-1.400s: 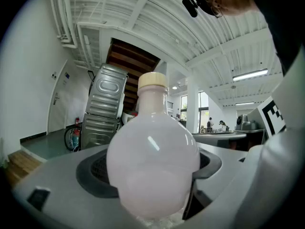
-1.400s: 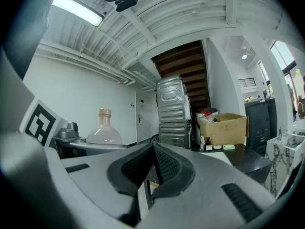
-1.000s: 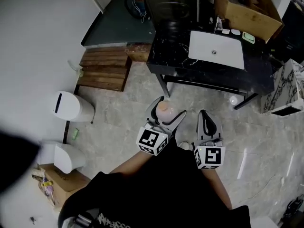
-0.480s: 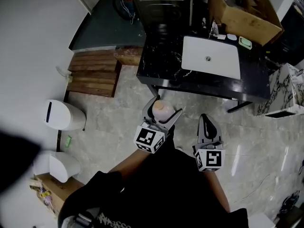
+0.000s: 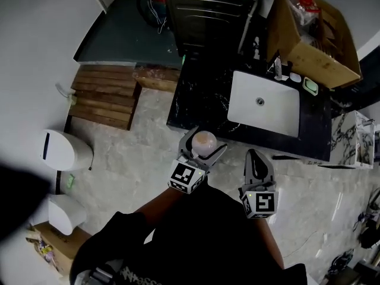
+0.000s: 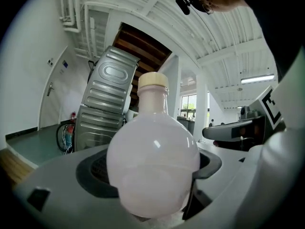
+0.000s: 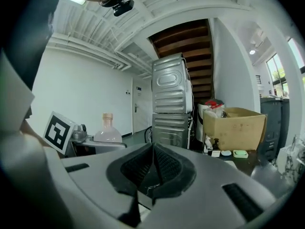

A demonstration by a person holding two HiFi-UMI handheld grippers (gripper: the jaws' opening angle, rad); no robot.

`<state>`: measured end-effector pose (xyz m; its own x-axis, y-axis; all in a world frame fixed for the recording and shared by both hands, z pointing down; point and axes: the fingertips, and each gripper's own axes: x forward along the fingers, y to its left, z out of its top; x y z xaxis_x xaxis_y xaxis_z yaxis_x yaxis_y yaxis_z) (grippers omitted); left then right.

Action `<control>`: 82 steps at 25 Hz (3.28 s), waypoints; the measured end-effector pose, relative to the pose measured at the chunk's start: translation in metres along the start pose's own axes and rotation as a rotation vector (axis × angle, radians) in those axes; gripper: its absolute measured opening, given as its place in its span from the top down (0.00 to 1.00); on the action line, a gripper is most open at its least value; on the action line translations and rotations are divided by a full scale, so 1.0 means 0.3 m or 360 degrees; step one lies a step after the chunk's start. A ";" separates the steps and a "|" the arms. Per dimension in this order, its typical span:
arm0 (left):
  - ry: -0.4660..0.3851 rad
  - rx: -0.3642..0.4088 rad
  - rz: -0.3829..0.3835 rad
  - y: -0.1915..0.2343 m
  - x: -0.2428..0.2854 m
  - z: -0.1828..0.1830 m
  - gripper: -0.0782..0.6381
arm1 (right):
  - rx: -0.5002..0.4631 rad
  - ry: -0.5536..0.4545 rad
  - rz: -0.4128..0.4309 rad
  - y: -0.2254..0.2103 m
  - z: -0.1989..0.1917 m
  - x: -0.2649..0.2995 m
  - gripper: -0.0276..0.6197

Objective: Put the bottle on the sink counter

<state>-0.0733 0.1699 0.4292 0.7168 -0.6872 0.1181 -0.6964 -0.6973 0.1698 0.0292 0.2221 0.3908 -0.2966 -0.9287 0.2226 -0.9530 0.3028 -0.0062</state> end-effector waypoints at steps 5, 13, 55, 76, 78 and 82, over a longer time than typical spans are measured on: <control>0.0019 -0.0027 -0.0054 0.177 0.122 0.019 0.33 | -0.0029 0.0014 0.0019 -0.020 0.049 0.222 0.90; 0.0085 -0.0022 -0.0171 0.348 0.289 0.015 0.33 | -0.0092 0.0040 0.0170 0.051 0.120 0.498 0.90; 0.0517 0.0126 0.0088 0.782 1.293 -0.379 0.33 | 0.0164 0.0171 0.0054 -0.583 -0.063 1.009 0.90; 0.0848 0.0273 0.0094 0.813 1.368 -0.538 0.33 | 0.0195 0.0324 0.0310 -0.676 -0.255 1.334 0.90; 0.0863 0.0278 0.0092 0.813 1.368 -0.543 0.33 | 0.0205 0.0330 0.0302 -0.685 -0.258 1.354 0.90; 0.0917 0.0304 0.0077 0.808 1.369 -0.560 0.33 | 0.0228 0.0297 0.0326 -0.688 -0.254 1.401 0.90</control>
<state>0.0580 -0.2471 0.6831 0.5505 -0.5353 0.6406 -0.6842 -0.7290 -0.0211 0.1059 -0.2143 0.5599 -0.4793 -0.7922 0.3776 -0.8776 0.4340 -0.2034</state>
